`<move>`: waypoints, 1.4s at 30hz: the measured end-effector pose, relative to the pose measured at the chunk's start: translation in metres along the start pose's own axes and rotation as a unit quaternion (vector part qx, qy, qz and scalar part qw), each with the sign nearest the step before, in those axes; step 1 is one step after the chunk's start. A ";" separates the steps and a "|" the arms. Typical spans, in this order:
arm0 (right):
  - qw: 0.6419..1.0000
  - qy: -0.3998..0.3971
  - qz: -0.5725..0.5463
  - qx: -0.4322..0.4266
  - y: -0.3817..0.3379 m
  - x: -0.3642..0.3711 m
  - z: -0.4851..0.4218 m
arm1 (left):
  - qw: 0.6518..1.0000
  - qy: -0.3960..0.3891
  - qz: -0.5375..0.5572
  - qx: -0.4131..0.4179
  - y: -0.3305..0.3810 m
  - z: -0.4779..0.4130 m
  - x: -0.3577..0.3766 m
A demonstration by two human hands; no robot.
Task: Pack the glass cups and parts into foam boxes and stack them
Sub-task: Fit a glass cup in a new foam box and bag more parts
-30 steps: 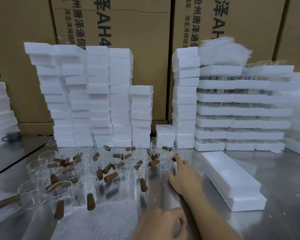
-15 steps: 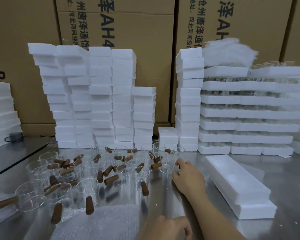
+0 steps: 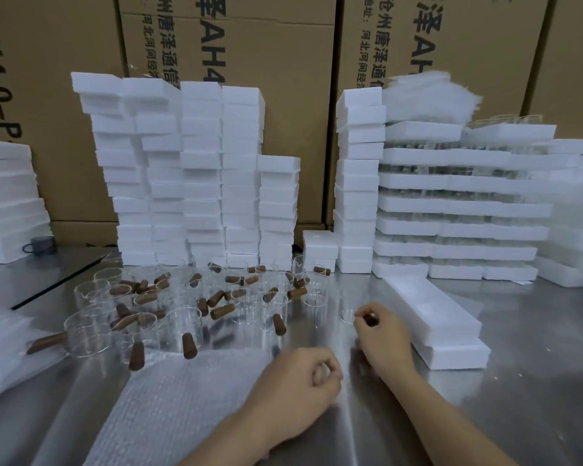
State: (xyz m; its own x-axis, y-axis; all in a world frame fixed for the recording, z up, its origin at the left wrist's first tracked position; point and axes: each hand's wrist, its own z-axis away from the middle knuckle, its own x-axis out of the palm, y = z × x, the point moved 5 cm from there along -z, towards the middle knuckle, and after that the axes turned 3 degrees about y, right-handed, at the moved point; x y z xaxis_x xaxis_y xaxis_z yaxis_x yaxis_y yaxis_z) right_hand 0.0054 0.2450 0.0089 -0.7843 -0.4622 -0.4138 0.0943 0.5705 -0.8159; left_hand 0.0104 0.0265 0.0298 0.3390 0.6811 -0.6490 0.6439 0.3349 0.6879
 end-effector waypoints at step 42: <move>0.925 -0.325 -0.137 0.142 -0.078 -0.010 0.049 | 0.970 0.167 0.152 -0.092 -0.035 -0.022 -0.039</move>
State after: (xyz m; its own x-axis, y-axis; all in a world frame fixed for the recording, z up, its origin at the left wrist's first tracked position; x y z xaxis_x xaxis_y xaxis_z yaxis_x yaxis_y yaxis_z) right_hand 0.0357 0.1718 0.0565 -0.2765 -0.9261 -0.2567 0.1758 0.2138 -0.9609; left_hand -0.0404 0.0030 0.0385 0.2332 0.9289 -0.2876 0.4049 0.1761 0.8972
